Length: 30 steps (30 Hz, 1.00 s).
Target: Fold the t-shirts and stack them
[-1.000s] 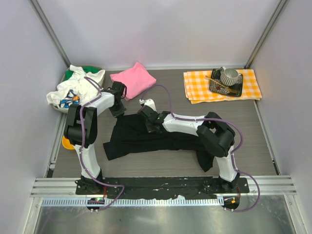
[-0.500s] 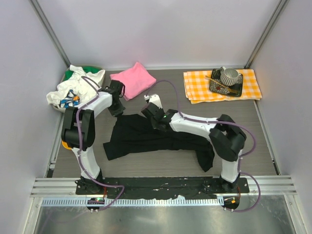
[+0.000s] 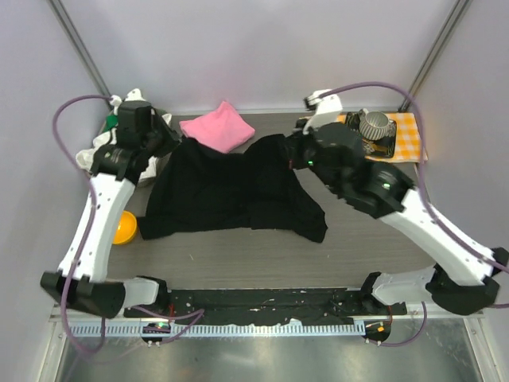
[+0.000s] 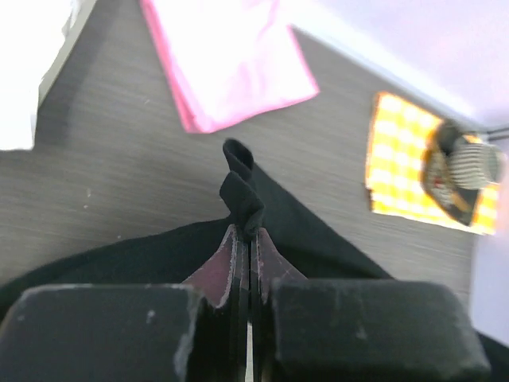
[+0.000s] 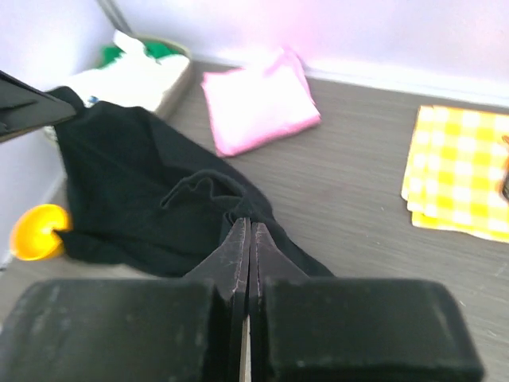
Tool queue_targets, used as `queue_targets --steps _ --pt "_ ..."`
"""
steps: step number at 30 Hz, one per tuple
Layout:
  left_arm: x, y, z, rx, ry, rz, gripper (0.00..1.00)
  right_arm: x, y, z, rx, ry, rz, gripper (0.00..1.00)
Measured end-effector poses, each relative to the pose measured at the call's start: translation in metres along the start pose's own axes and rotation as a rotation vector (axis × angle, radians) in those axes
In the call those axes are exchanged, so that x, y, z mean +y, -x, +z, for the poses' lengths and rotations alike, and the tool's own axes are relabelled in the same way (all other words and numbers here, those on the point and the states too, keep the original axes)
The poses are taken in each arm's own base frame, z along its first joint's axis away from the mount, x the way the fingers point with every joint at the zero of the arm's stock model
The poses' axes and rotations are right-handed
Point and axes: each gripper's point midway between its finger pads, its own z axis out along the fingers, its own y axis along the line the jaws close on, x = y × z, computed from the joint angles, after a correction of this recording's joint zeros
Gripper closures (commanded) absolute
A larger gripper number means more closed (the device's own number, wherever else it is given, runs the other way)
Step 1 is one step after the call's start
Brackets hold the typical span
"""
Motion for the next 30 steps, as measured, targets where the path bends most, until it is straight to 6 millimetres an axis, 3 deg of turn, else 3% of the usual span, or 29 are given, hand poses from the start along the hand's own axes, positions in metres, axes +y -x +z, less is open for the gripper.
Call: queue_targets --steps 6,10,18,22,25,30 --pt "-0.028 0.035 -0.121 -0.186 -0.253 0.024 1.00 -0.007 0.070 -0.105 -0.131 0.221 0.081 0.99" --pt "-0.037 0.050 -0.217 -0.346 -0.425 0.050 1.00 -0.016 0.111 -0.176 -0.229 0.375 0.127 0.99" --pt "-0.048 0.062 -0.386 -0.637 -0.754 0.109 1.00 -0.031 0.190 -0.293 -0.488 0.608 0.178 0.99" --pt "-0.059 0.064 -0.435 -0.708 -0.888 0.133 1.00 -0.031 0.213 -0.333 -0.599 0.690 0.160 0.99" --pt "-0.067 0.063 -0.461 -0.731 -0.978 0.142 1.00 -0.023 0.221 -0.352 -0.652 0.756 0.134 0.99" --pt "-0.076 0.067 -0.476 -0.752 -1.049 0.146 1.00 -0.015 0.228 -0.354 -0.685 0.766 0.111 0.99"
